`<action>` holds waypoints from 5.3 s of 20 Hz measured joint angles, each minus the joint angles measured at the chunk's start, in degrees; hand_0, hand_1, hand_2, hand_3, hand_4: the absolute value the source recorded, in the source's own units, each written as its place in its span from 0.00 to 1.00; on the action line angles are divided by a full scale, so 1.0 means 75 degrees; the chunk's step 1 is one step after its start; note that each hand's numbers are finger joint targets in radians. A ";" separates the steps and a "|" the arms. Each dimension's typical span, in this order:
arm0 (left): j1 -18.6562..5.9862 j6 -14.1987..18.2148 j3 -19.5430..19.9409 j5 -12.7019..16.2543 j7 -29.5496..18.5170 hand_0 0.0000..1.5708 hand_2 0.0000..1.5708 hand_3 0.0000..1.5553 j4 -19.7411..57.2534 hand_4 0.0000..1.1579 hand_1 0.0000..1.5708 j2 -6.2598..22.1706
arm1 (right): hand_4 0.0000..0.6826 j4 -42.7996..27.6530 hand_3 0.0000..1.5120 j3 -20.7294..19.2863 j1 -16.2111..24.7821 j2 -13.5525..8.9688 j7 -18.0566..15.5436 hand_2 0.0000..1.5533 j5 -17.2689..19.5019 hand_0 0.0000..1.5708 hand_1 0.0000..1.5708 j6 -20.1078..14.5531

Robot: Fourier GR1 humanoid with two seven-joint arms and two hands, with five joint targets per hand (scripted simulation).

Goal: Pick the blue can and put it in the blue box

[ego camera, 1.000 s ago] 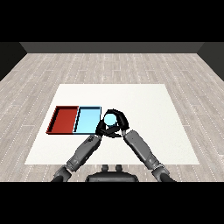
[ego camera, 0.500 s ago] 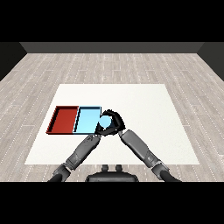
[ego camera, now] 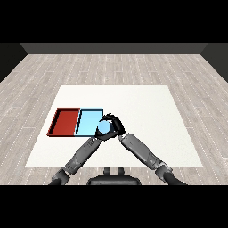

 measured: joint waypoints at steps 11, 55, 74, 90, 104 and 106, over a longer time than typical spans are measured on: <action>-0.0071 -0.0222 0.0166 0.0698 -0.0214 0.94 0.93 0.88 0.0195 0.52 0.94 -0.0167 | 0.81 0.0091 0.92 -0.0146 -0.0114 0.0012 0.0031 0.93 -0.0276 0.89 0.89 0.0149; -0.0292 -0.0605 0.1519 0.0048 -0.0015 1.00 1.00 0.97 0.1184 0.98 1.00 0.0241 | 0.00 -0.4237 0.00 -0.3350 0.3523 -0.1369 0.0826 0.00 -0.1024 0.00 0.00 0.2023; -0.2078 -0.0822 0.3005 -0.0349 0.1603 0.99 0.94 0.89 0.5252 0.84 0.99 0.1686 | 0.00 -0.3622 0.00 -0.4153 0.3797 -0.1257 0.0637 0.00 -0.0921 0.00 0.00 0.2107; -0.2850 -0.1078 0.2744 -0.1122 0.2352 0.20 0.24 0.30 0.7165 0.67 0.20 0.1205 | 0.00 -0.2611 0.00 -0.4607 0.3621 -0.1218 0.0210 0.00 -0.1088 0.00 0.00 0.2640; -0.2423 0.0811 0.3584 -0.0554 0.0908 0.00 0.00 0.00 0.6251 0.00 0.00 0.1002 | 0.00 -0.2945 0.00 -0.4535 0.3799 -0.0963 0.0232 0.00 -0.1161 0.00 0.00 0.2722; -0.2276 0.0867 0.3768 -0.0396 0.0106 0.00 0.00 0.00 0.5699 0.00 0.00 0.1023 | 0.00 -0.2949 0.00 -0.4575 0.3752 -0.0994 0.0258 0.00 -0.1203 0.00 0.00 0.2765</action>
